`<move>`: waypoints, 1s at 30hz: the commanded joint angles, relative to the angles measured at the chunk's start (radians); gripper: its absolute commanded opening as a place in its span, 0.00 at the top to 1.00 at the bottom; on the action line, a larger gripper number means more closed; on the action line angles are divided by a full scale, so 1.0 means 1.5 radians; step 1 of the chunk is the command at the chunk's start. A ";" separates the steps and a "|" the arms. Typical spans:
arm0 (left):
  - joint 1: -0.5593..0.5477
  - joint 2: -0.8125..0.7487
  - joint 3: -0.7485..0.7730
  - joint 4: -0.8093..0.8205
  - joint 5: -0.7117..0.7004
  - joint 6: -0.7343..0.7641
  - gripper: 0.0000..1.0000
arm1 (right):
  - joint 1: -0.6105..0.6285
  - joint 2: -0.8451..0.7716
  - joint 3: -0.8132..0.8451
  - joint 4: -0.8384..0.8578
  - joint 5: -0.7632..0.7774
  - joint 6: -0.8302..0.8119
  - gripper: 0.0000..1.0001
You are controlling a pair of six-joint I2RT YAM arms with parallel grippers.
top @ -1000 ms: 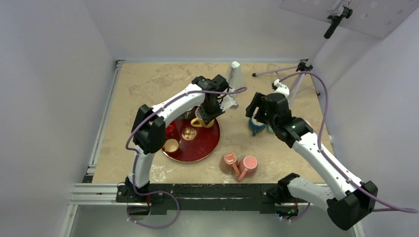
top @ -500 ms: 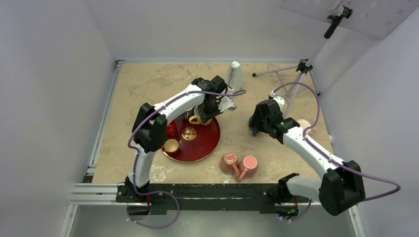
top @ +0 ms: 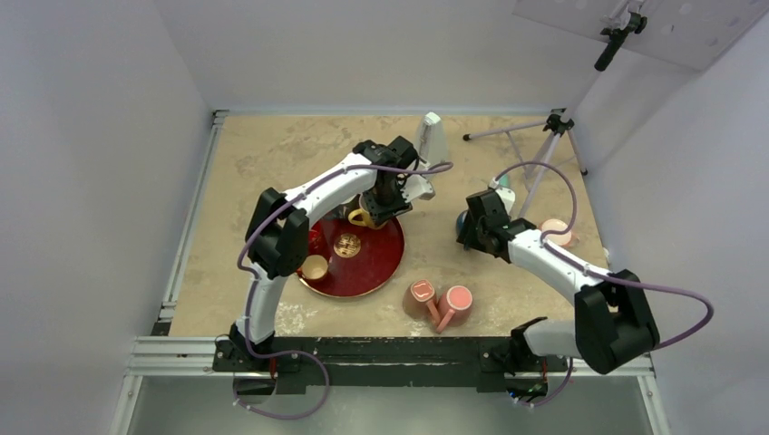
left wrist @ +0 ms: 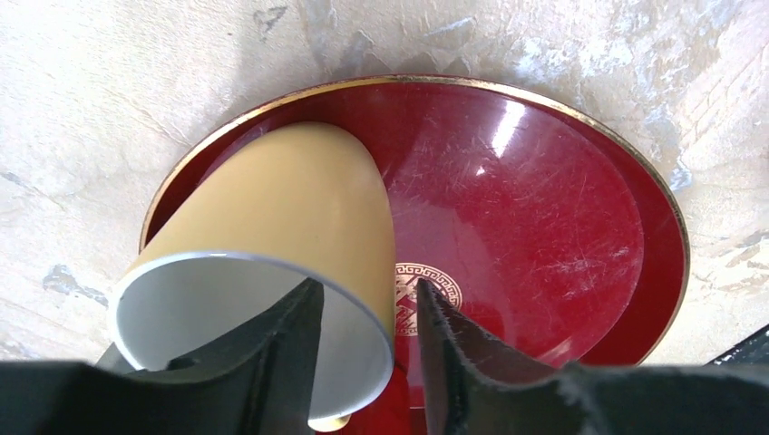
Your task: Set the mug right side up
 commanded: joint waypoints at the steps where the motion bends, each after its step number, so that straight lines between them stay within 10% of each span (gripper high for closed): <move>1: 0.001 -0.037 0.050 -0.017 0.031 -0.004 0.51 | 0.000 0.037 0.009 0.050 0.020 0.012 0.44; 6: 0.001 -0.075 0.061 -0.049 0.083 -0.016 0.49 | 0.000 0.090 0.025 0.067 0.031 0.008 0.53; 13: 0.006 -0.131 0.059 -0.090 0.152 -0.054 0.48 | 0.000 0.121 0.031 0.087 0.038 -0.006 1.00; 30: 0.154 -0.252 0.104 0.018 0.426 -0.269 0.16 | 0.001 -0.178 0.059 0.314 -0.298 -0.011 1.00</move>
